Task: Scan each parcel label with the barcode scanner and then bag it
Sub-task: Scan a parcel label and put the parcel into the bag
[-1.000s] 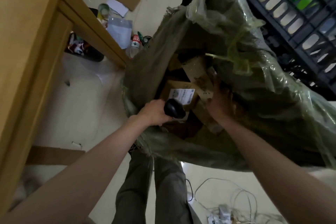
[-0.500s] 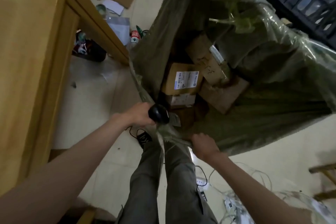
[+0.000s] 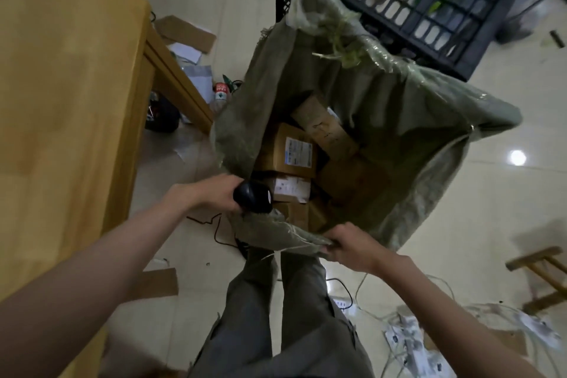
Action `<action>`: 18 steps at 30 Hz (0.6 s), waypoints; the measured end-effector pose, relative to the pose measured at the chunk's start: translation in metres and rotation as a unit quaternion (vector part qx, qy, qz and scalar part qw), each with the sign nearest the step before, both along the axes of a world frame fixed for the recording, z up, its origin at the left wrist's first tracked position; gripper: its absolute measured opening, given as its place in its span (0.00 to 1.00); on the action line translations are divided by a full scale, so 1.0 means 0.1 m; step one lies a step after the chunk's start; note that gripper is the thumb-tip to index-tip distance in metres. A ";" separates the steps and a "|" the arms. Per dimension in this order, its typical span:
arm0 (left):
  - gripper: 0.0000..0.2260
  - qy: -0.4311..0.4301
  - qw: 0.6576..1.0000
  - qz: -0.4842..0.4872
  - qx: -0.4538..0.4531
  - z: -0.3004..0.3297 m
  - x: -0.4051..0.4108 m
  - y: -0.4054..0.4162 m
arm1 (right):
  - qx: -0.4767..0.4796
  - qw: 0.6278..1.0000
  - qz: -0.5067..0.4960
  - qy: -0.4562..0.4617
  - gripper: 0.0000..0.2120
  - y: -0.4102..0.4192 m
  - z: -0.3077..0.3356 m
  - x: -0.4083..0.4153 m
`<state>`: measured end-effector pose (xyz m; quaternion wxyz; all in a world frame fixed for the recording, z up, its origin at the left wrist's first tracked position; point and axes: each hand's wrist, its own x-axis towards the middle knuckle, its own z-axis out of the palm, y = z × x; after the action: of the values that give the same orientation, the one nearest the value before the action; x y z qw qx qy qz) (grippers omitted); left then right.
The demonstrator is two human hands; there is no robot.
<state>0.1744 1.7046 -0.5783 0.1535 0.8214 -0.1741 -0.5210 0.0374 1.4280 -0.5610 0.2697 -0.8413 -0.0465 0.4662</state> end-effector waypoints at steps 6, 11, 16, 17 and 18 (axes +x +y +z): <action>0.10 -0.053 0.998 0.035 -0.009 0.64 0.09 0.12 | -0.009 0.999 -0.009 -0.036 0.11 0.08 0.47 0.15; 0.07 -0.128 0.991 0.027 0.005 1.27 0.28 0.30 | -0.031 0.994 0.015 -0.099 0.07 0.23 0.92 0.59; 0.06 -0.232 0.964 0.119 -0.041 2.02 0.51 0.64 | -0.015 0.979 -0.018 -0.201 0.11 0.33 1.45 0.98; 0.06 -0.237 0.961 0.137 -0.049 2.08 0.51 0.68 | -0.011 0.975 -0.045 -0.217 0.12 0.37 1.45 0.98; 0.05 -0.232 0.963 0.131 -0.045 2.09 0.48 0.71 | -0.013 0.974 -0.069 -0.216 0.11 0.42 1.37 0.94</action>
<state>0.2223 1.7756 -0.3697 0.2132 0.9276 -0.1189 -0.2828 0.1318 1.4702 -0.4241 0.2739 -0.9266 -0.0393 0.2547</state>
